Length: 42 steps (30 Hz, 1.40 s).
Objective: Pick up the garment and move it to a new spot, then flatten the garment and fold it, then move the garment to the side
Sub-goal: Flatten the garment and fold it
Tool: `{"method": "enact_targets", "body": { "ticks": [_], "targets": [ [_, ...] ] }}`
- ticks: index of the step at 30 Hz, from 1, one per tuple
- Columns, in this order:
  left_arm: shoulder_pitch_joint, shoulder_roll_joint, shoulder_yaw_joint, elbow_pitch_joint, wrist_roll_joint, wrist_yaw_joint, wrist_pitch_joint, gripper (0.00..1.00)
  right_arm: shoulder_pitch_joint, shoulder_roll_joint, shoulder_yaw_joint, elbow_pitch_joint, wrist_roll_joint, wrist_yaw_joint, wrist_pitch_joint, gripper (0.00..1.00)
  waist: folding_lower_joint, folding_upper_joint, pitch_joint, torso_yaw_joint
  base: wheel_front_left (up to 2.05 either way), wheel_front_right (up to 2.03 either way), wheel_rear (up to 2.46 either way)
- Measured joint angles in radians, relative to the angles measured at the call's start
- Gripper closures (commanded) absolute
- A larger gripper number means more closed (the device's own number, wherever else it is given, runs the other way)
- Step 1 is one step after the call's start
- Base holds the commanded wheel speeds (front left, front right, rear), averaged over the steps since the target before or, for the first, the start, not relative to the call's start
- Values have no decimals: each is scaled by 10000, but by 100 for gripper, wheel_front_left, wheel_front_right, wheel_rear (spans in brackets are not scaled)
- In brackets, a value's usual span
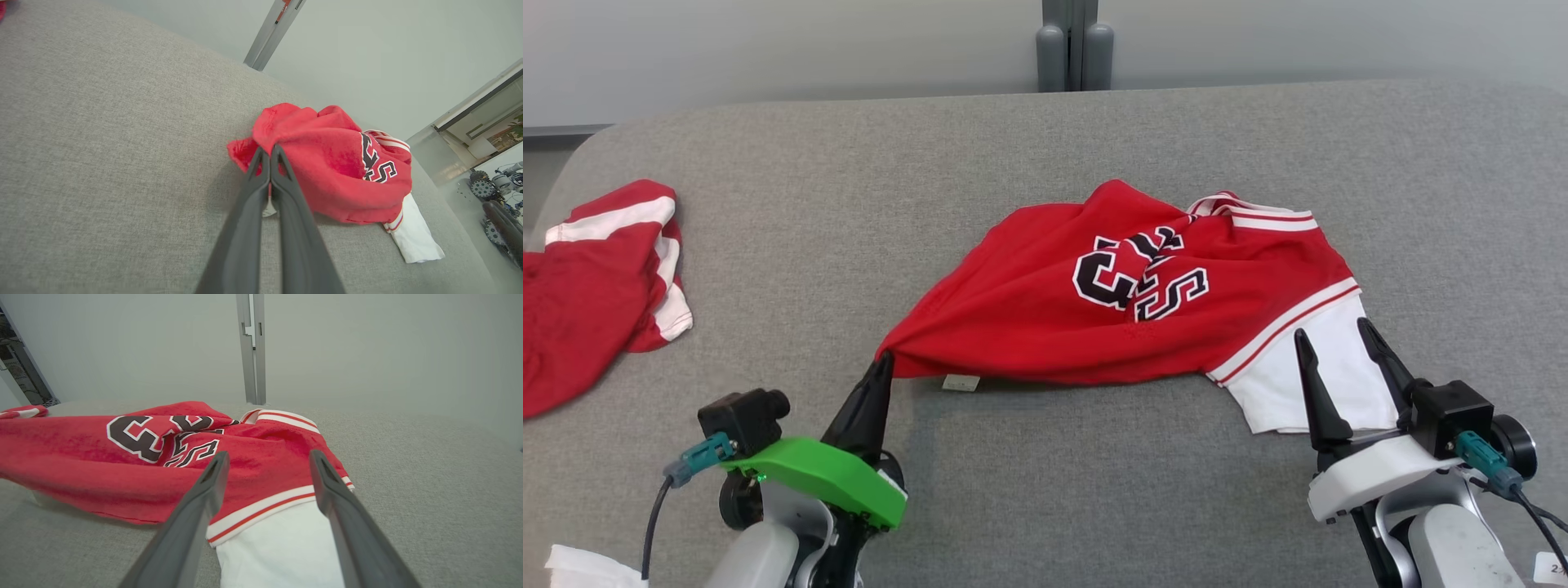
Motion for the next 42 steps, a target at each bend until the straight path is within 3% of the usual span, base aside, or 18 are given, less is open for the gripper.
{"method": "enact_targets", "body": {
  "ticks": [6,14,17,18,19,24,33,42],
  "targets": [
    [-223,242,-77,673,128,525,631,100,-58,-86,73,-94,27,0,21,0,0,0,160,-281,0,0,0],
    [-1971,31,21,3528,562,523,-144,100,-442,-151,428,-236,52,0,81,0,0,0,534,-968,0,0,0],
    [-2665,-40,54,5014,779,422,-945,100,-486,-140,334,-291,65,0,84,0,0,0,763,-1472,0,0,0],
    [-2728,-54,84,5150,782,416,-1057,65,-485,-136,299,-291,65,0,73,0,0,0,783,-1503,0,0,0],
    [-2783,-82,115,5260,823,401,-1183,0,-481,-130,253,-291,63,0,69,0,0,0,794,-1512,0,0,0],
    [-2708,-165,366,5164,1505,441,-1490,0,-535,-109,59,-305,44,0,-4,0,0,0,670,-1366,0,0,0],
    [-857,-723,2184,1952,3793,460,-1549,0,-447,-169,-441,-447,13,0,44,0,0,0,1,-726,0,0,0],
    [703,-1361,3509,38,5586,138,-1551,0,559,146,-1162,-393,119,0,230,0,0,0,-863,-226,0,0,0]
  ]
}}
